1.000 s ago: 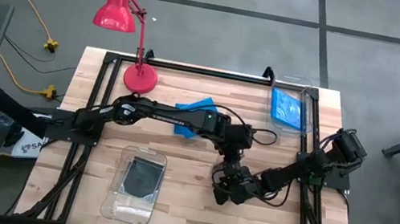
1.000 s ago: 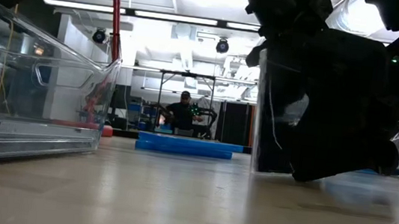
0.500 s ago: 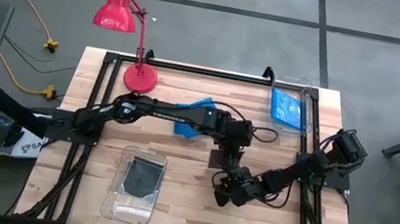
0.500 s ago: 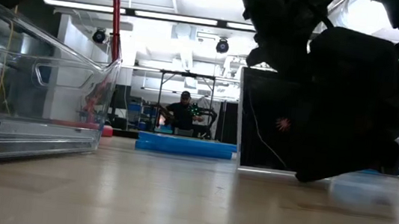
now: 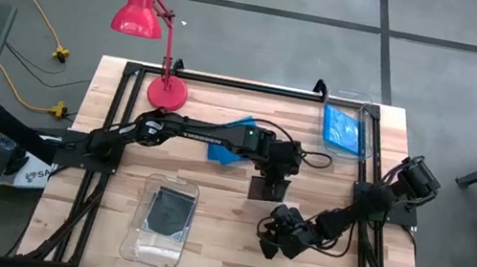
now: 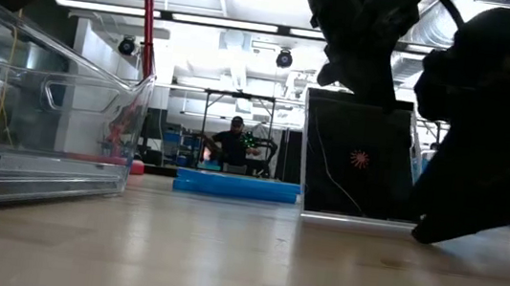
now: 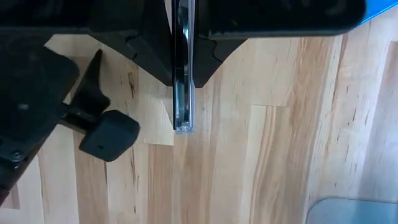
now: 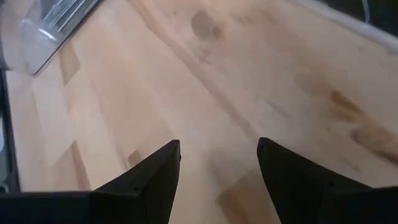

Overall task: Pick & place jewel cases by type
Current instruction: Put the black cd case into the bottom transparent bin

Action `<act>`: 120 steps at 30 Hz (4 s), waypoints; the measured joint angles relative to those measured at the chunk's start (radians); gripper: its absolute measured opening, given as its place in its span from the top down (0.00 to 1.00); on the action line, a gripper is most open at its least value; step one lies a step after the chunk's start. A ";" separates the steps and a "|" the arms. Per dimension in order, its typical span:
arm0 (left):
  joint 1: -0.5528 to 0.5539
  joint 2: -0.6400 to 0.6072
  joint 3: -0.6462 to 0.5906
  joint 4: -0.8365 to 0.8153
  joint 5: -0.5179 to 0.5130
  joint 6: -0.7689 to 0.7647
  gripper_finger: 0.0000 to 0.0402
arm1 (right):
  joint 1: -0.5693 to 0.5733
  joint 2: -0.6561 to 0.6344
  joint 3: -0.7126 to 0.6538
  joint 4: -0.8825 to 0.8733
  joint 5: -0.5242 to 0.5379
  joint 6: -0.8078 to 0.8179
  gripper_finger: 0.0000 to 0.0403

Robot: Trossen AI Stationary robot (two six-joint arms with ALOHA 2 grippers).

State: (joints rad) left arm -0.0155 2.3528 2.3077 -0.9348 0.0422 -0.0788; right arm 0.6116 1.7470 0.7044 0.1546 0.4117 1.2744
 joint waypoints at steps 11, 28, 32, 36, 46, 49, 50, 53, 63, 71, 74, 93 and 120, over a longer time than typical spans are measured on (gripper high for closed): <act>0.010 0.001 0.000 0.016 0.042 0.052 0.92 | 0.058 0.000 0.001 -0.005 0.001 0.011 0.48; 0.009 0.006 0.043 0.009 0.035 0.147 0.92 | 0.059 0.000 0.001 -0.008 0.035 0.010 0.48; 0.017 -0.007 0.043 0.006 0.026 0.179 0.92 | 0.058 0.000 0.000 -0.009 0.040 0.010 0.48; 0.027 -0.012 0.045 0.006 0.037 0.199 0.92 | 0.058 0.000 0.000 -0.012 0.043 0.008 0.48; 0.048 -0.036 0.045 0.005 0.052 0.236 0.92 | 0.058 0.000 0.000 -0.016 0.051 0.008 0.48; 0.060 -0.054 0.045 0.001 0.057 0.241 0.92 | 0.058 0.000 0.000 -0.016 0.052 0.008 0.48; 0.063 -0.057 0.047 0.013 0.057 0.243 0.92 | 0.057 0.000 0.000 -0.016 0.052 0.008 0.48; 0.076 -0.083 0.047 0.017 0.061 0.254 0.92 | 0.057 0.000 0.000 -0.016 0.052 0.008 0.48; 0.102 -0.195 0.047 0.093 0.139 0.307 0.92 | 0.057 0.000 0.000 -0.017 0.057 0.010 0.48; 0.101 -0.285 0.047 0.162 0.157 0.311 0.92 | 0.056 0.000 0.000 -0.019 0.059 0.019 0.48; 0.101 -0.319 0.047 0.195 0.169 0.311 0.92 | 0.056 0.000 0.000 -0.022 0.065 0.026 0.48; 0.100 -0.472 0.048 0.462 0.336 0.309 0.92 | 0.056 0.000 0.000 -0.023 0.070 0.027 0.48; 0.100 -0.675 0.048 0.572 0.420 0.384 0.92 | 0.056 0.000 0.000 -0.027 0.091 0.027 0.48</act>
State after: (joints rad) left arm 0.0849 1.6778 2.3554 -0.3624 0.4617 0.3055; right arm 0.6678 1.7473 0.7044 0.1280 0.5023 1.3014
